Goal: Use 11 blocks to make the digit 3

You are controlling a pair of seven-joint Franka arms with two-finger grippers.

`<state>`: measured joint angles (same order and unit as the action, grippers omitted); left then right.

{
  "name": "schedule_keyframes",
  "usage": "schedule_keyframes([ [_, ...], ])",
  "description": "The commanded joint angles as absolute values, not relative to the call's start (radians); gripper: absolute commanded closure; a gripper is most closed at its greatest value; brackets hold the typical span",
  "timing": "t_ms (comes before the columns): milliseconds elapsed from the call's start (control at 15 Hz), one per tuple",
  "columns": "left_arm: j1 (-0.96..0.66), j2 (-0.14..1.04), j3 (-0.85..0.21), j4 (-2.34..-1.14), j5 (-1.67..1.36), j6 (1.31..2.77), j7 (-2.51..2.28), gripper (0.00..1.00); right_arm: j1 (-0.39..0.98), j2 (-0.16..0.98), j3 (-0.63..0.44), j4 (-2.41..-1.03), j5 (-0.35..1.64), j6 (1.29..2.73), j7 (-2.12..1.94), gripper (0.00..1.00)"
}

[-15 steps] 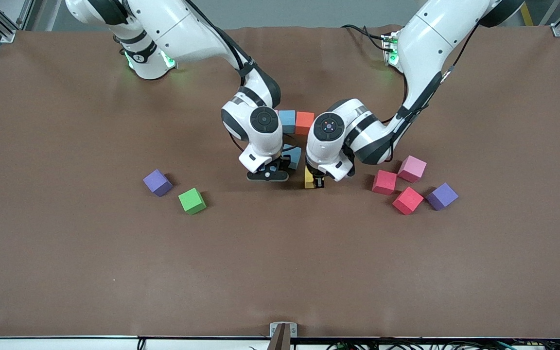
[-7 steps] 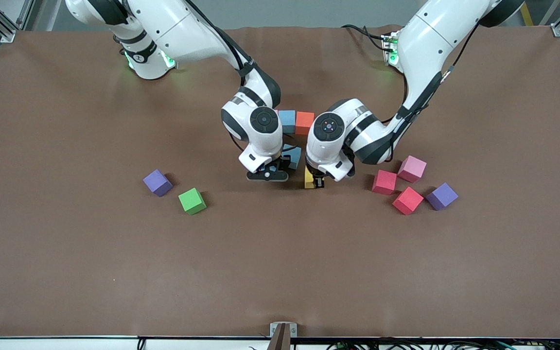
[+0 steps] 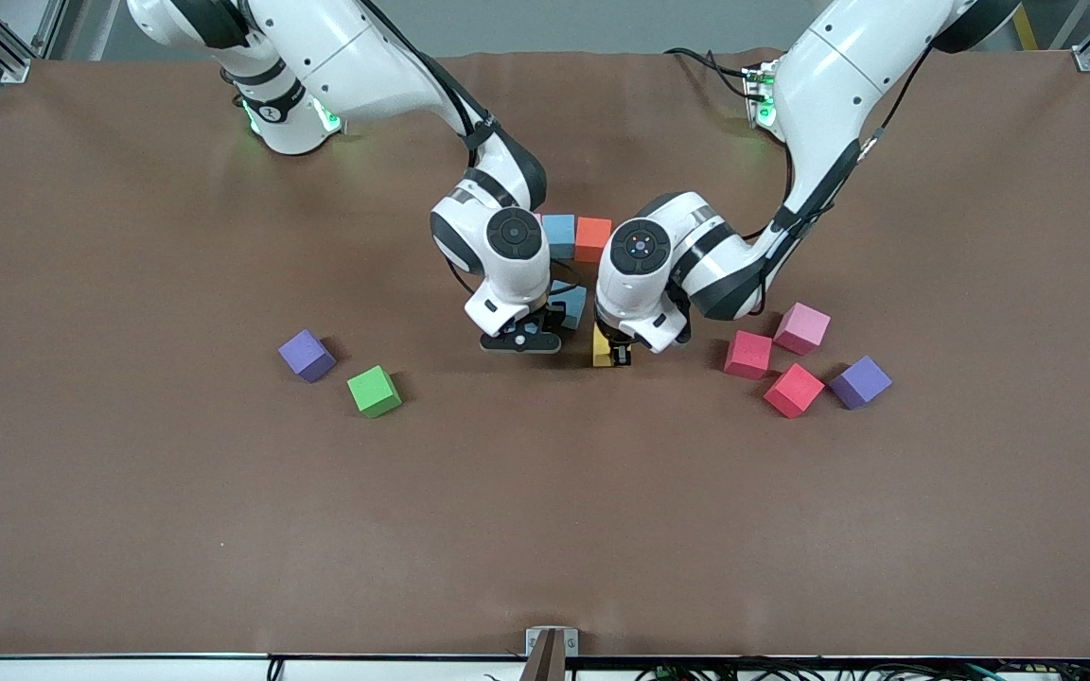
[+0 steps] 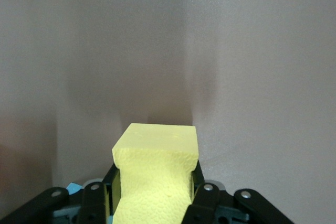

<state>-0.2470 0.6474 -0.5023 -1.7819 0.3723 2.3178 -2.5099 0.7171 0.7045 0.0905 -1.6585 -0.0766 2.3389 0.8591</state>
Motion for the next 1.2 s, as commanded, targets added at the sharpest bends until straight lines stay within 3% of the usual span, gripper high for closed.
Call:
schedule_keyframes([
  [0, -0.245, 0.647, -0.502, -1.778, 0.394, 2.324, -2.502, 0.74, 0.713, 0.693, 0.092, -1.675, -0.060, 2.329, 0.868, 0.85],
  [1137, -0.245, 0.647, -0.502, -1.776, 0.410, 2.324, -2.502, 0.73, 0.710, 0.686, 0.095, -1.672, -0.060, 2.326, 0.867, 0.85],
])
